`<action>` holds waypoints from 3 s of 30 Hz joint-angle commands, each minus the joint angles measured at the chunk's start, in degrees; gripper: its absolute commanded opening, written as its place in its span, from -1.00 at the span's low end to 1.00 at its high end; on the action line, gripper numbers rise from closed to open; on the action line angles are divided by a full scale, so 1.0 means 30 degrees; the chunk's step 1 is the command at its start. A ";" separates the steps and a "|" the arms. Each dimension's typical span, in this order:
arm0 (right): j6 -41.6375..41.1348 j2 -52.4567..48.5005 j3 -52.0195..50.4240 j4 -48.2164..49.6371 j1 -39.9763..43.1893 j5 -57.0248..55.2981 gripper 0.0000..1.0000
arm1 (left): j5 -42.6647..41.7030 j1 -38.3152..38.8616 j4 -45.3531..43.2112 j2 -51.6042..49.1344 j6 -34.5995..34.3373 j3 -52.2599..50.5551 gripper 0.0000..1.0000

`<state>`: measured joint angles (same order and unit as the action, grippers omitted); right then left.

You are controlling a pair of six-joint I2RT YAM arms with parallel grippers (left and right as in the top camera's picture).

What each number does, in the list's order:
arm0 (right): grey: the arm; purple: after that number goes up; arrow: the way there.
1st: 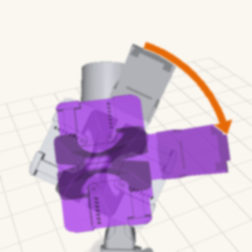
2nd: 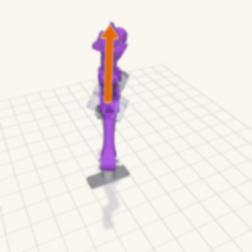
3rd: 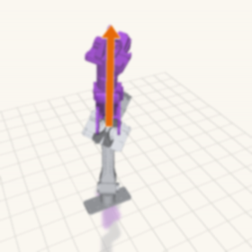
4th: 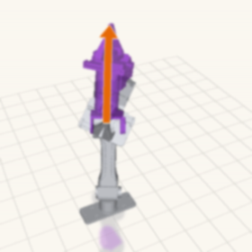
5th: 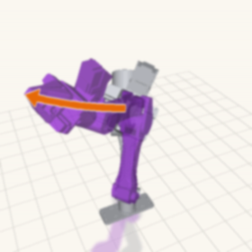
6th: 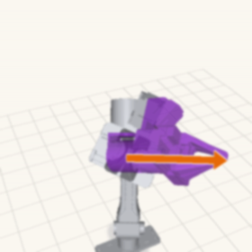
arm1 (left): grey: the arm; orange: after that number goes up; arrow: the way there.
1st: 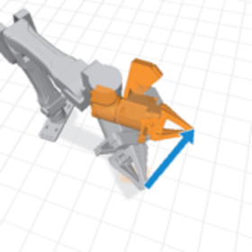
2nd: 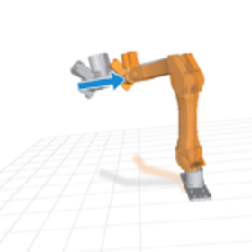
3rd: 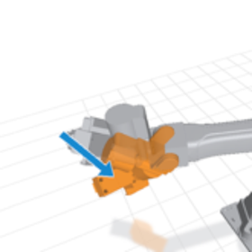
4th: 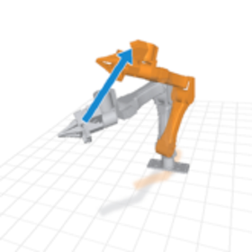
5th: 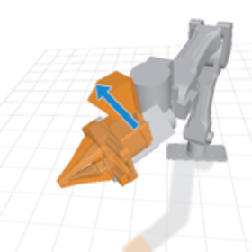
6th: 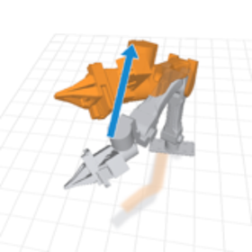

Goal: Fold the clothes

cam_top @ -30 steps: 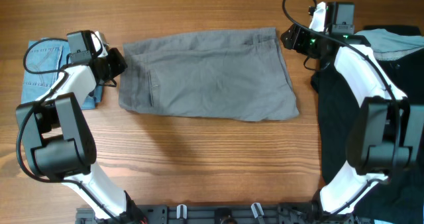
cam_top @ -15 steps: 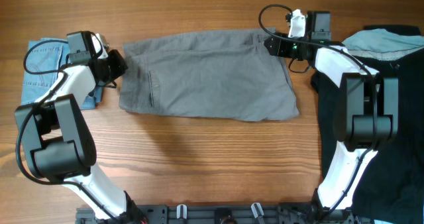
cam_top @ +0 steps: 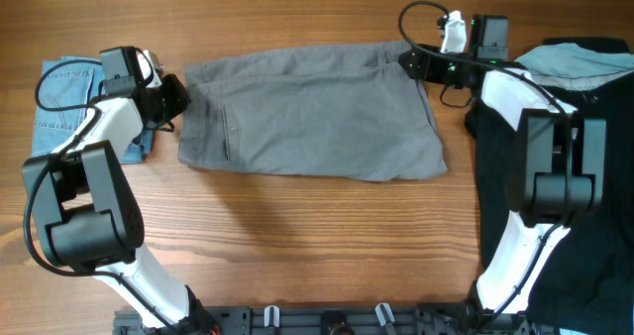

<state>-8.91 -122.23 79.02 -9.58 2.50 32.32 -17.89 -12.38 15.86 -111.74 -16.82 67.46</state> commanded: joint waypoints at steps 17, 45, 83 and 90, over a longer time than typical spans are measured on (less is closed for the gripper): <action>0.0408 -0.0423 -0.0007 -0.0182 -0.1188 -0.3264 0.20 | -0.0240 -0.0087 0.0000 0.0576 -0.0117 0.0022 -0.91; -0.0597 0.1639 0.0051 0.1180 -0.0219 0.0772 -0.91 | -0.1304 -0.0087 -0.0138 0.1319 -0.0131 0.0029 -0.92; -0.1698 0.3060 0.0051 -0.3840 -0.0058 -0.2157 0.29 | -0.3614 -0.1056 -0.0401 0.2346 -0.0459 0.0022 0.65; -0.1741 0.1661 0.0051 -0.0809 -0.1086 -0.2412 0.28 | -0.4393 -0.1056 0.0255 0.2353 -0.1246 0.0022 0.51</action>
<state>-13.06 -114.19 78.85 -11.33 0.16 24.01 -28.97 -15.68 14.81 -104.12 -19.38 67.46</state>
